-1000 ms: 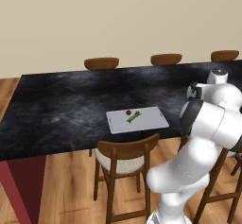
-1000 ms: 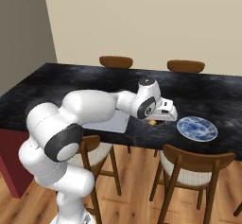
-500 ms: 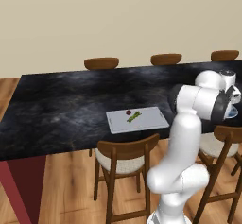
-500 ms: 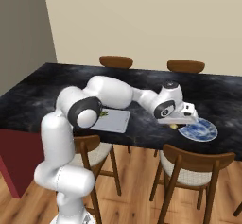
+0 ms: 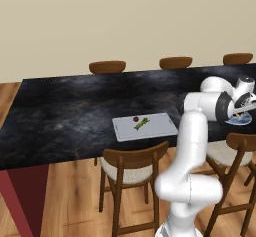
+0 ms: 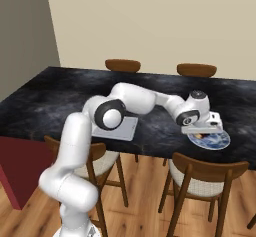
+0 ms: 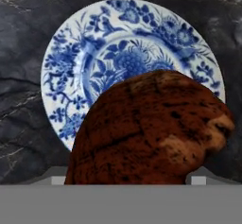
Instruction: Create a steak meal by picking up the steak and asparagus from the tray and placing them on the plate. Leave the cherry on the tray.
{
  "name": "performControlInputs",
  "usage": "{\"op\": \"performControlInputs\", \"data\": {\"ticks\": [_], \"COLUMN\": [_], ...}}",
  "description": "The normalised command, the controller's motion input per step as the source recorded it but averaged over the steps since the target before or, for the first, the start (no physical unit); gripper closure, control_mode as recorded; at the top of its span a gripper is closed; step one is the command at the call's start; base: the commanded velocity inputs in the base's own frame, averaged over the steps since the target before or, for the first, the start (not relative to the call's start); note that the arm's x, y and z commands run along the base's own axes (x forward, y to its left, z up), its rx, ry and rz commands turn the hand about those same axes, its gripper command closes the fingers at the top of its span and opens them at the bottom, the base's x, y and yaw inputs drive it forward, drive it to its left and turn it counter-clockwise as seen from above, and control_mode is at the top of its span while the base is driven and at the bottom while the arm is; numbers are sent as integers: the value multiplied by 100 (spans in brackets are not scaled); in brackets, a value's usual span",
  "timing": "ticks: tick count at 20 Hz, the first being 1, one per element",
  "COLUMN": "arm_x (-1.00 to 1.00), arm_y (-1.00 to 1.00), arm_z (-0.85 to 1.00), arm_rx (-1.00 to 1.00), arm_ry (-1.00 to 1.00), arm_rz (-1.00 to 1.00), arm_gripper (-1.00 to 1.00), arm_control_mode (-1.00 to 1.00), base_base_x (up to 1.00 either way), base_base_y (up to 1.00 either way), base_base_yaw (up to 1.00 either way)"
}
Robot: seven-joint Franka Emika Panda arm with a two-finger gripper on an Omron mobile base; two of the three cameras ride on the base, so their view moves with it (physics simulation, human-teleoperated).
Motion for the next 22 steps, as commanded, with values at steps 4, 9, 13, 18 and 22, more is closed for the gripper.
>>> {"op": "performControlInputs", "data": {"ticks": [4, 9, 13, 18, 22], "arm_x": [30, 33, 5, -2, 0], "arm_y": [-35, -25, 0, 1, 6], "arm_z": [-32, -15, -7, -13, -6], "arm_rx": [0, 0, 0, 0, 0], "arm_ry": [0, 0, 0, -3, -9], "arm_rz": [5, 5, 5, 2, 0], "arm_gripper": [100, -100, -100, -100, -100], "arm_control_mode": [-100, -100, -100, -100, -100], "base_base_x": [0, 0, 0, 0, 0], "base_base_y": [0, 0, 0, 0, 0], "base_base_yaw": [0, 0, 0, 0, 0]}}
